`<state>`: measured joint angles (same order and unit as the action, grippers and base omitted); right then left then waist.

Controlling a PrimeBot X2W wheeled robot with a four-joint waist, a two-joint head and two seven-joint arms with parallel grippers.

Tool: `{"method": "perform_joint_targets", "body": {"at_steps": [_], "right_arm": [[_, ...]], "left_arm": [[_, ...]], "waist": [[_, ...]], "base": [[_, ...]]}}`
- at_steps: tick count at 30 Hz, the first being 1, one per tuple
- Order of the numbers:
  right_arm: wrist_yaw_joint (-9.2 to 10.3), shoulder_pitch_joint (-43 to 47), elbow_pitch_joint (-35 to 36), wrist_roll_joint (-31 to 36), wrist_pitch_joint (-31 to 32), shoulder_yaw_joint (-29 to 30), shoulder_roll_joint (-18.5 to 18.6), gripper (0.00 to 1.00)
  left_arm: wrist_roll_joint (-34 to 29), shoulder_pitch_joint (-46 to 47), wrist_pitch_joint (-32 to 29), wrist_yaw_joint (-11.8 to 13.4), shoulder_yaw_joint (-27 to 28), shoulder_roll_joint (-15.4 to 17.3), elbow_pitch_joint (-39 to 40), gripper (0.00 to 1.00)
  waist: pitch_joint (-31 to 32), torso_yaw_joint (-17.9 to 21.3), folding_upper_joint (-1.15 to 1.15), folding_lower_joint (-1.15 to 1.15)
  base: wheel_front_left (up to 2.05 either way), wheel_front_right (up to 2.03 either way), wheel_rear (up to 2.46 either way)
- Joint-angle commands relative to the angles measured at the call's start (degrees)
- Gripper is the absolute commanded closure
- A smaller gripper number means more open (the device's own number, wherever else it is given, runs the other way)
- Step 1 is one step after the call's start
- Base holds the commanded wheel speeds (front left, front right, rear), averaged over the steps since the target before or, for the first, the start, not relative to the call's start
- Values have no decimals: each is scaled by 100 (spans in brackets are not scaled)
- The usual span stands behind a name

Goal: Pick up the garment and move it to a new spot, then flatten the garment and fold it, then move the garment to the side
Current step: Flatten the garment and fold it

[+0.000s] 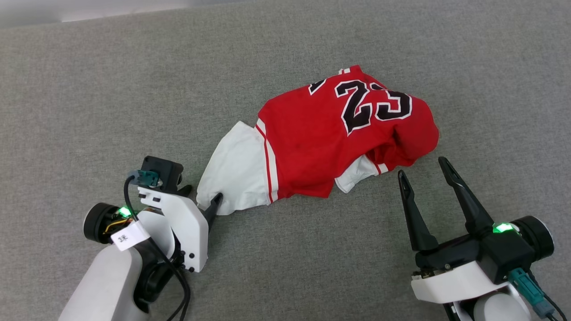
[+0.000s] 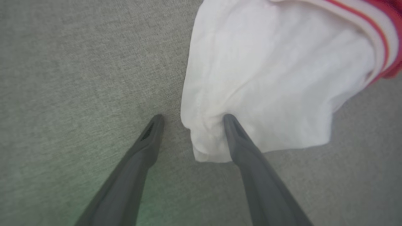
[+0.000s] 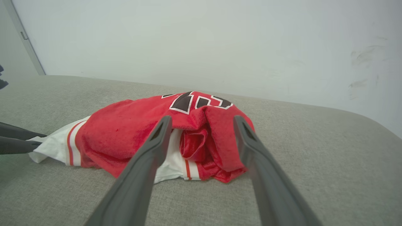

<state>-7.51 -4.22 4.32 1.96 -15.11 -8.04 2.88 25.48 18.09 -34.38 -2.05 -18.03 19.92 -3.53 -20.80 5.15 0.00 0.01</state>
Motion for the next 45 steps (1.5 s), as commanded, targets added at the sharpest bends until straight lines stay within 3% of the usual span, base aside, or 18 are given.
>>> {"method": "perform_joint_targets", "body": {"at_steps": [1,4,18,22,27,28,29,32,40,45], "right_arm": [[4,-77,18,-54,-7,7,-1,0],[4,-69,-8,-58,-7,20,-1,0],[4,140,-229,-10,-7,-9,-1,0],[4,208,-273,-28,-7,-23,-1,0],[4,212,-322,-49,-7,-39,0,0],[4,224,-340,-63,-7,-42,0,0],[4,222,-353,-65,-7,-53,0,0],[4,237,-378,-74,-7,-55,0,0],[4,316,-380,-103,-7,53,-1,0],[4,404,-412,-109,-7,86,-1,0]], "left_arm": [[20,-111,-54,-11,-84,-19,-200,100],[-51,-134,175,53,-21,-23,-256,100],[-58,-501,2832,805,1311,-79,-132,100],[2,-951,3125,967,1617,-3,-57,100],[51,-1483,3000,1108,1775,100,-150,100],[70,-1639,2759,958,1580,124,-272,4],[40,-1629,2820,933,1557,122,-289,0],[21,-1576,3154,719,1370,13,-278,0],[-384,-1297,4692,-143,784,-18,70,0],[-394,-1354,4929,-343,635,-211,346,0]], "waist": [[-19,8,0,-1],[9,-16,0,-1],[709,-486,0,-1],[815,-579,0,-1],[903,-631,0,-1],[947,-647,0,-1],[963,-643,0,-1],[1034,-649,0,-1],[1311,-668,0,-1],[1447,-711,0,-1]], "base": [[0,0,0],[0,0,0],[0,0,0],[0,0,0],[0,0,0],[0,0,0],[0,0,0],[0,0,0],[0,0,0],[0,0,0]]}}
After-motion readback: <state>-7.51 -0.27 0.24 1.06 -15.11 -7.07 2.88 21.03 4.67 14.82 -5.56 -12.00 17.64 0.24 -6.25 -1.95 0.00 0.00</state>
